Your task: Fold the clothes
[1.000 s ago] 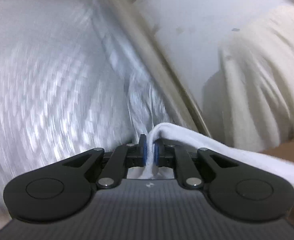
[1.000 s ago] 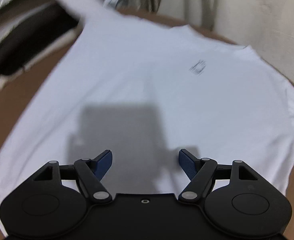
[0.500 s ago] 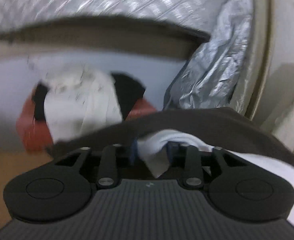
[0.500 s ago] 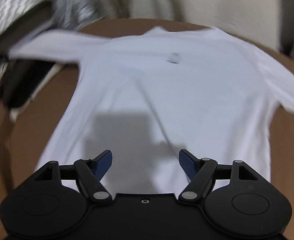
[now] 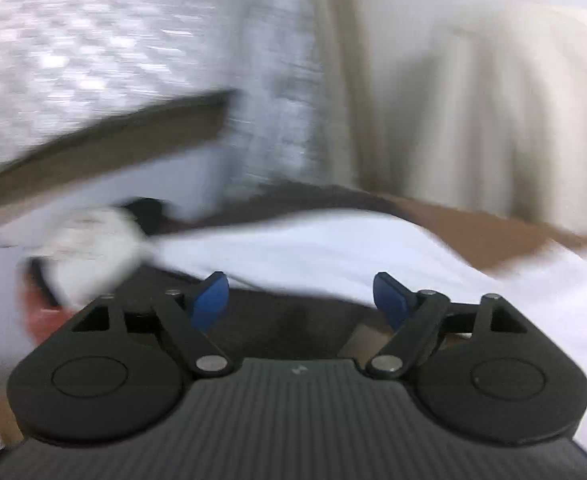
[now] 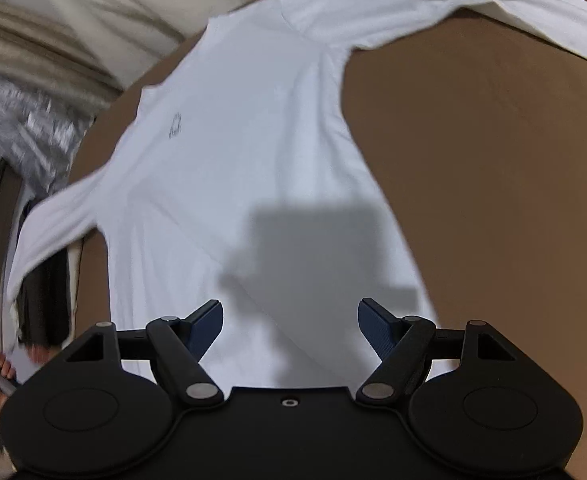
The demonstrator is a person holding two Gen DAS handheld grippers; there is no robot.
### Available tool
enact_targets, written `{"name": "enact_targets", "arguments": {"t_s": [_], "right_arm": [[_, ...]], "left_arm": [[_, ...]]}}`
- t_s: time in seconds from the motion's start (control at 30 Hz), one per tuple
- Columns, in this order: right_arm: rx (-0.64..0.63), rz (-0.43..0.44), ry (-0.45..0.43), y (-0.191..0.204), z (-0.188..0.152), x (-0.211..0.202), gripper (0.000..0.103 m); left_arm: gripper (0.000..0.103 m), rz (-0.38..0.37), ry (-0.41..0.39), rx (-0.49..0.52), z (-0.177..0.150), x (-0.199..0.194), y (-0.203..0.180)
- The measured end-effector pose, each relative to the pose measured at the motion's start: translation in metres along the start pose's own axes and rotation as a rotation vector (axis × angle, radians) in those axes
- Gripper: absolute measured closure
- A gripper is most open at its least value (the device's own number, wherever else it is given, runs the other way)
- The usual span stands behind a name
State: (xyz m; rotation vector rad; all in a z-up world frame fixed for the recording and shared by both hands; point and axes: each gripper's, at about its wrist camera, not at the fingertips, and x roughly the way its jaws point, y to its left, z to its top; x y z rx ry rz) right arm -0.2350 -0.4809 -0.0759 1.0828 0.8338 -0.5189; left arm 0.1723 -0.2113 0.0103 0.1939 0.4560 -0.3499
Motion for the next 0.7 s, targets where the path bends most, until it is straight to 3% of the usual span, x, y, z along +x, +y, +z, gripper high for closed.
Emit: {"name": "enact_targets", "arguments": {"t_s": [0.07, 0.13, 0.2, 0.33, 0.47, 0.63, 0.7], "right_arm": [[-0.034, 0.008, 0.030, -0.011, -0.003, -0.006, 0.024], [-0.068, 0.016, 0.059, -0.022, -0.006, -0.012, 0.024], [-0.102, 0.024, 0.089, -0.033, -0.009, -0.017, 0.024], [-0.150, 0.063, 0.151, -0.053, -0.009, -0.018, 0.024], [-0.201, 0.116, 0.186, -0.051, 0.004, -0.005, 0.024], [-0.182, 0.216, 0.102, -0.046, 0.004, -0.012, 0.024], [-0.155, 0.281, 0.087, -0.048, 0.002, -0.013, 0.024]], "left_arm": [[0.023, -0.152, 0.063, 0.061, -0.013, -0.014, -0.033], [0.023, -0.243, 0.156, 0.147, -0.029, -0.020, -0.069], [0.023, -0.265, 0.210, 0.214, -0.041, -0.030, -0.092], [0.023, -0.242, 0.228, 0.306, -0.052, -0.060, -0.120], [0.023, -0.263, 0.307, 0.261, -0.065, -0.074, -0.130], [0.023, -0.303, 0.359, 0.353, -0.116, -0.099, -0.140], [0.023, -0.367, 0.367, 0.320, -0.137, -0.108, -0.128]]}}
